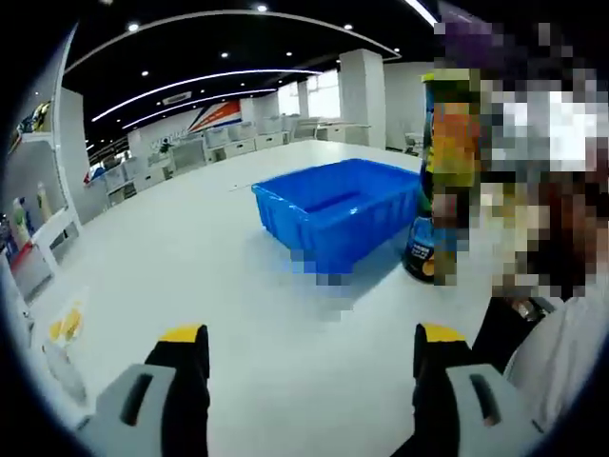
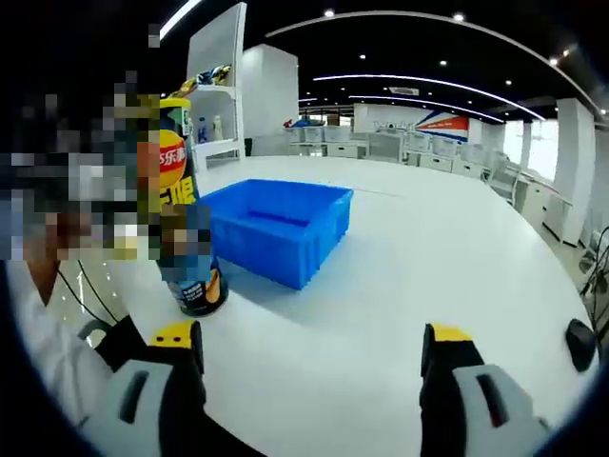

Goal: Open the lid of the chip container on the table, take out the chips, place them into the box in front of the container, and close the lid

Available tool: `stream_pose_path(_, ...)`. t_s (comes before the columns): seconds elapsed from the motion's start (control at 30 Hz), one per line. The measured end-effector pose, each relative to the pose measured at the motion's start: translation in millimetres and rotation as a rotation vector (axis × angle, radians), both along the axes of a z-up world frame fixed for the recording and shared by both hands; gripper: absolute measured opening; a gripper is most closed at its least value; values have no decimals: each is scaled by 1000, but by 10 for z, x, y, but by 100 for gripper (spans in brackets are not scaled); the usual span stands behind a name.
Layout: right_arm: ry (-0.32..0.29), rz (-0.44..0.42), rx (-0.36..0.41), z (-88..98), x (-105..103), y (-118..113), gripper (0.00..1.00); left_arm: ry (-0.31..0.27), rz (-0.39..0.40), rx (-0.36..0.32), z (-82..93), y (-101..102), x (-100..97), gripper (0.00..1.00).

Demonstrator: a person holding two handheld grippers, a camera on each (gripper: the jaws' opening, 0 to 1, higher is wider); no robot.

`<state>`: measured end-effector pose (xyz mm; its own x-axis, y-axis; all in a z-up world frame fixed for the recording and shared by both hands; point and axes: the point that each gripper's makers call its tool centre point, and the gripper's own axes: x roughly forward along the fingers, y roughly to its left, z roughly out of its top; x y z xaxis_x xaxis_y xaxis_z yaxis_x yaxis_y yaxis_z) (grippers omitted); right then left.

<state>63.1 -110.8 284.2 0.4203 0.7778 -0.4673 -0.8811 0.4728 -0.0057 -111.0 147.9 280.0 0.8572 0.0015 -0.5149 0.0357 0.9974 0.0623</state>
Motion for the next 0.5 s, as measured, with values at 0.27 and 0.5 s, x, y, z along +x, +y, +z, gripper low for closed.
stream_pose_path(0.27,-12,24,27,91,-43,22,93,-7,-25,-10,48,-31,-12,90)
stream_pose_path(0.5,-24,16,55,158,-22,14,88,-48,-57,-42,130,-128,30,90)
